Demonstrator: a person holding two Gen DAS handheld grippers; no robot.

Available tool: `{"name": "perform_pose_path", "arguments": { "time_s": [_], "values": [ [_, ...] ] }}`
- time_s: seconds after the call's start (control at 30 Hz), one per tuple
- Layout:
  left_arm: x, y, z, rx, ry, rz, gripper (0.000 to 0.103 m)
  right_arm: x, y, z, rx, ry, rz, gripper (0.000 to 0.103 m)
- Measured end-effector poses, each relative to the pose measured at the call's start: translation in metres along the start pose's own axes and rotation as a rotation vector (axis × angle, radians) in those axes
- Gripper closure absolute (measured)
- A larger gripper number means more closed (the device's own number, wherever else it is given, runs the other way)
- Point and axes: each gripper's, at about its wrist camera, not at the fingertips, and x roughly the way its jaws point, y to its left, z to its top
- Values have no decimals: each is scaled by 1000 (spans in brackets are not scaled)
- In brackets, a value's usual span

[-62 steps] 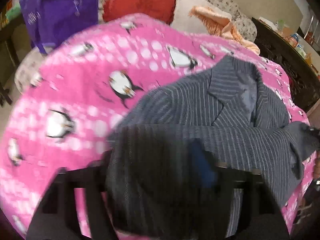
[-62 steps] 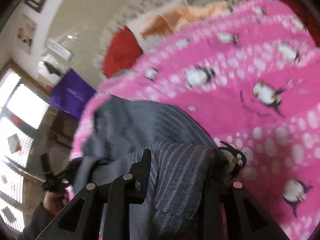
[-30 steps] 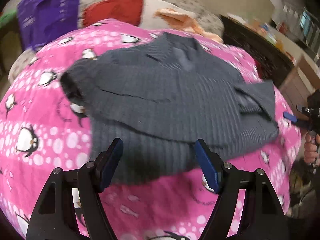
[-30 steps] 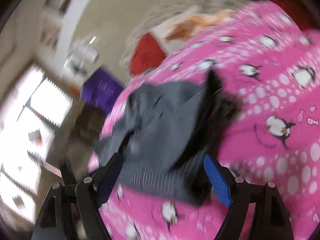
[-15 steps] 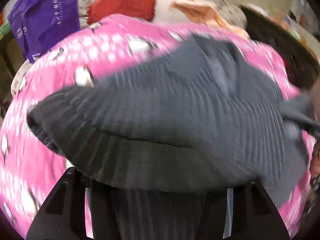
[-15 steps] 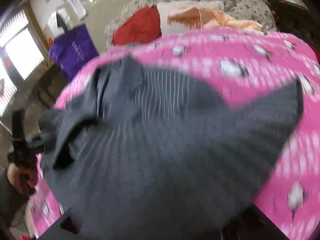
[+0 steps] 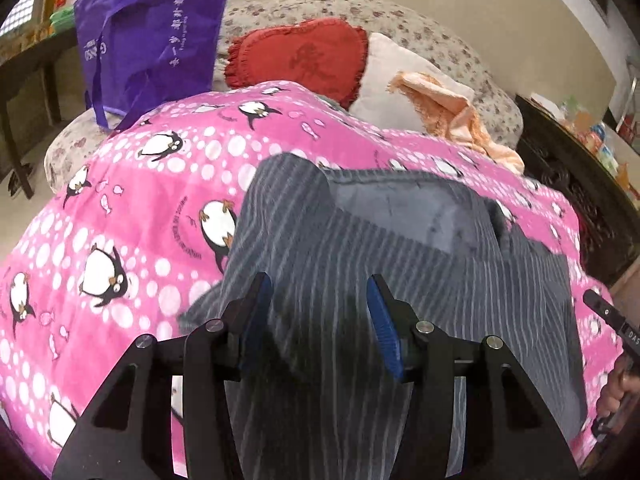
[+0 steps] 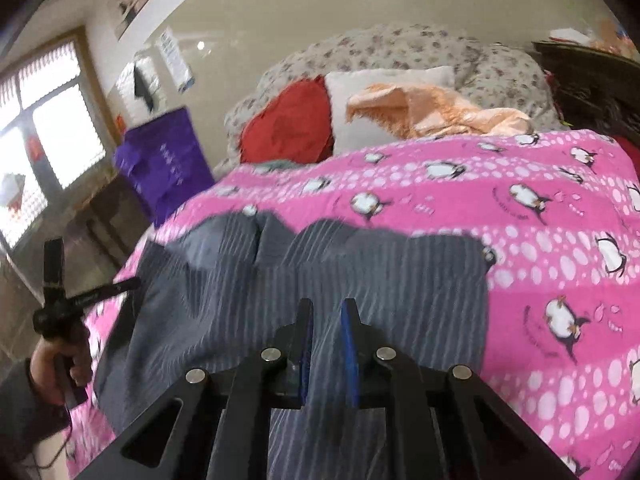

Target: Fold large clothes

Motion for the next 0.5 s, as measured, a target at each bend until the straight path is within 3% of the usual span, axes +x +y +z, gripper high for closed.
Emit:
{"name": "perform_pose_path", "arguments": {
  "time_s": [0.23, 0.4, 0.5],
  "values": [
    [-36, 32, -17, 12, 15, 31, 52, -38, 5, -40, -27, 5, -25, 90],
    [-50, 60, -58, -6, 73, 105, 52, -79, 0, -107, -69, 79, -258, 90],
    [-50, 65, -83, -37, 113, 129, 52, -91, -8, -144, -30, 147, -290, 90]
  ]
}}
